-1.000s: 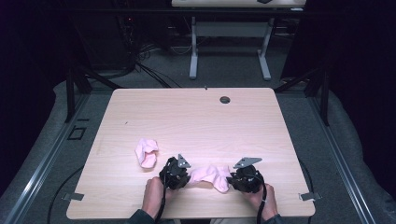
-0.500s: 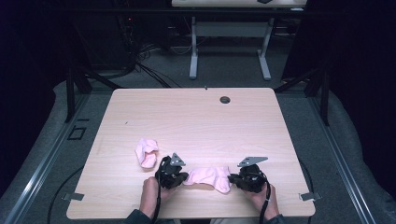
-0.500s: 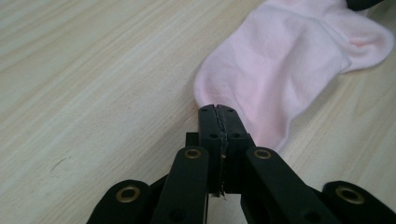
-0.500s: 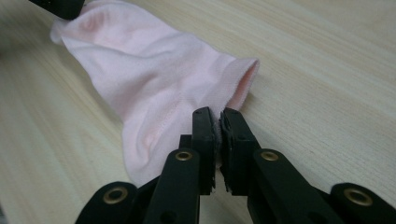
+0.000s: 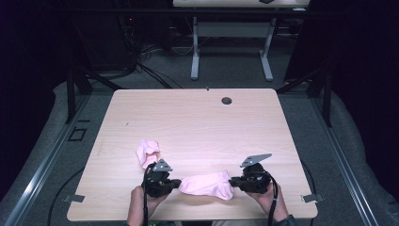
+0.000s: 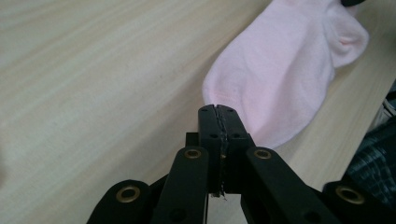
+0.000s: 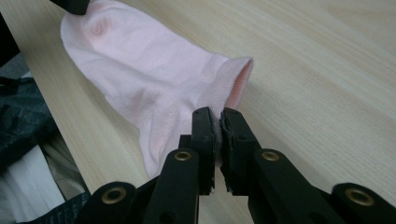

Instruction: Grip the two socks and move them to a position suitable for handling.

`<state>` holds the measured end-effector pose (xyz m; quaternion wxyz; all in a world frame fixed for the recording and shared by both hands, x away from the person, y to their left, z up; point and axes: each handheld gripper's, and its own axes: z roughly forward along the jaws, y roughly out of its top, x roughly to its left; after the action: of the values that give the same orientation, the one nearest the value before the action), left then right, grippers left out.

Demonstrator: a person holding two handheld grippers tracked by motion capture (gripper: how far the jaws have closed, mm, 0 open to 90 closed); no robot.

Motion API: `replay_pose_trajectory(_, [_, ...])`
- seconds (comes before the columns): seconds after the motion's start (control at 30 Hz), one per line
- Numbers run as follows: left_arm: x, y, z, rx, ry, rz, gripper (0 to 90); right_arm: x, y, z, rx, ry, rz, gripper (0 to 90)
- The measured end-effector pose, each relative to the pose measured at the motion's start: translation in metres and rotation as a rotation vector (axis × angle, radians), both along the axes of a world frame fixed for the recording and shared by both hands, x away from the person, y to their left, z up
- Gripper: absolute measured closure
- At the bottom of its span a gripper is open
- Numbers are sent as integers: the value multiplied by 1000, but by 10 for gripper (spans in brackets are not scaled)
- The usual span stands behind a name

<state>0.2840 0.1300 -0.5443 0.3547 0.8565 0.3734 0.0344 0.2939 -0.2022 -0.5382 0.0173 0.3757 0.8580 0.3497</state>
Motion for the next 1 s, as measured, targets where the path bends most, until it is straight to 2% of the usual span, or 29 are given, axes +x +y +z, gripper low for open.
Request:
replay_pose_trajectory(0.1, [-4,2,-7,15,19,0,899,3,6,-7,-27,20,26,841])
replay_pose_trajectory(0.13, [-5,3,-10,15,17,7,894,4,10,-13,-47,21,32,828])
replay_pose_trajectory(0.17, [-6,3,-11,29,14,8,894,4,10,-13,-47,21,32,828])
replay_pose_trajectory(0.2, [-6,5,-11,26,18,5,815,5,12,-18,-38,18,28,737])
replay_pose_trajectory(0.23, [-6,5,-10,26,19,11,815,5,12,-18,-38,18,28,737])
replay_pose_trajectory(0.3, [-5,8,-7,39,8,24,673,6,10,-19,-29,14,9,603])
replay_pose_trajectory(0.33, [-4,9,-5,25,-2,37,537,5,4,-17,-8,-19,-15,475])
replay_pose_trajectory(0.37, [-3,12,-1,27,-10,47,457,4,1,-15,5,-37,-29,433])
replay_pose_trajectory(0.4, [-2,14,2,27,-18,65,457,4,1,-15,5,-37,-29,433])
replay_pose_trajectory(0.43, [-1,17,4,22,-28,77,406,3,-4,-13,15,-58,-45,391])
replay_pose_trajectory(0.47, [1,22,9,22,-45,99,326,1,-14,-10,18,-107,-83,311])
replay_pose_trajectory(0.5, [1,22,9,22,-45,99,294,1,-14,-10,18,-107,-83,311])
replay_pose_trajectory(0.57, [4,27,13,23,-61,120,270,-2,-24,-8,30,-152,-117,242])
replay_pose_trajectory(0.7, [10,37,21,33,-85,153,195,-5,-44,-8,11,-205,-183,138])
replay_pose_trajectory(0.77, [13,41,24,45,-97,155,159,-5,-55,-11,9,-213,-233,83])
replay_pose_trajectory(0.9, [18,50,29,74,-131,177,144,-4,-73,-18,-9,-215,-297,1])
replay_pose_trajectory(1.0, [22,58,32,79,-131,191,109,-3,-85,-25,-17,-218,-344,0])
